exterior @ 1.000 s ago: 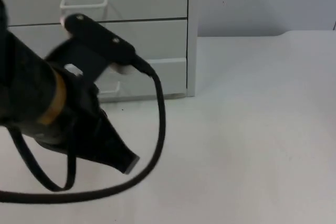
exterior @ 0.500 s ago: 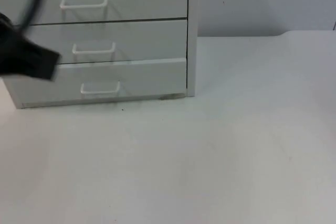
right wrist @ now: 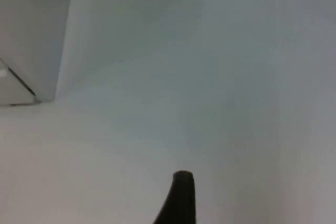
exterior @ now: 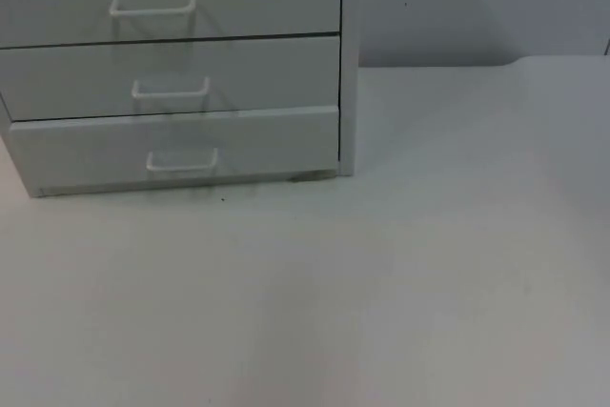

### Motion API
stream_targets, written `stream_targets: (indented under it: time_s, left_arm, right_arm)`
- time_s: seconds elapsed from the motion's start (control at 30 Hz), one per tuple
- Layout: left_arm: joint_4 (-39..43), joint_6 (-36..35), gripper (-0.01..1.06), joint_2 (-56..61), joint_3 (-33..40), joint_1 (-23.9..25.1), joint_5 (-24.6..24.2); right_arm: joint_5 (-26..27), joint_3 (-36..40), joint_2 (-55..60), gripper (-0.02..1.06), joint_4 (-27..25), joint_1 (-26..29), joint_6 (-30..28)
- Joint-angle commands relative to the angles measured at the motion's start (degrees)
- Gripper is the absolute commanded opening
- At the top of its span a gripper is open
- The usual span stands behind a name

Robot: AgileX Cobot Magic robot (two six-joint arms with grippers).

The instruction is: Open the drawer with the left hand, place the block into the drawer with the right hand, then close the drawer with the left hand.

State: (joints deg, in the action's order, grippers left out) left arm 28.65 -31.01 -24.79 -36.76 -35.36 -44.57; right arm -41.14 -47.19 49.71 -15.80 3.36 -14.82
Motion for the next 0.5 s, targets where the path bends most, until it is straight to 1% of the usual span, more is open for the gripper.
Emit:
stream_targets:
  time_s: [0.0, 0.1, 0.13, 0.17, 0.23, 0.27, 0.33, 0.43, 0.47]
  left_arm:
    - [-3.11, 3.06, 0.00, 3.47, 0.12, 0.11, -0.51]
    - [-11.87, 12.04, 0.00, 9.17, 0.35, 0.11, -0.75]
    - [-11.87, 12.04, 0.00, 9.17, 0.35, 0.11, -0.75]
    - [-16.93, 16.58, 0.00, 11.44, 0.50, 0.11, -1.36]
    - [-21.91, 23.06, 0.00, 14.45, 0.58, 0.11, -3.19]
    - [-21.91, 23.06, 0.00, 14.45, 0.58, 0.11, -3.19]
    - [-24.88, 26.74, 0.00, 17.09, 1.15, 0.11, -5.06]
    - [-26.03, 27.35, 0.00, 19.93, 2.33, 0.11, -6.40]
    - [-26.14, 27.35, 0.00, 21.02, 2.59, 0.11, -7.55]
  right_arm:
    - [0.09, 0.39, -1.24, 0.72, -2.49, -0.10, -3.62]
    - [-0.44, 0.39, -2.82, 0.72, -6.71, -0.10, -9.05]
    - [-0.44, 0.39, -2.82, 0.72, -6.71, -0.10, -9.05]
    - [-0.90, 0.39, -3.89, 0.72, -8.18, -0.10, -10.96]
    - [-1.88, 0.39, -5.86, 0.72, -8.89, -0.10, -12.24]
    - [-1.88, 0.39, -5.86, 0.72, -8.89, -0.10, -12.24]
    - [-2.76, 0.39, -8.14, 0.72, -8.77, -0.10, -12.63]
    - [-4.11, 0.39, -11.08, 0.72, -8.76, -0.10, -12.63]
    - [-4.69, 0.39, -12.39, 0.72, -8.89, -0.10, -12.63]
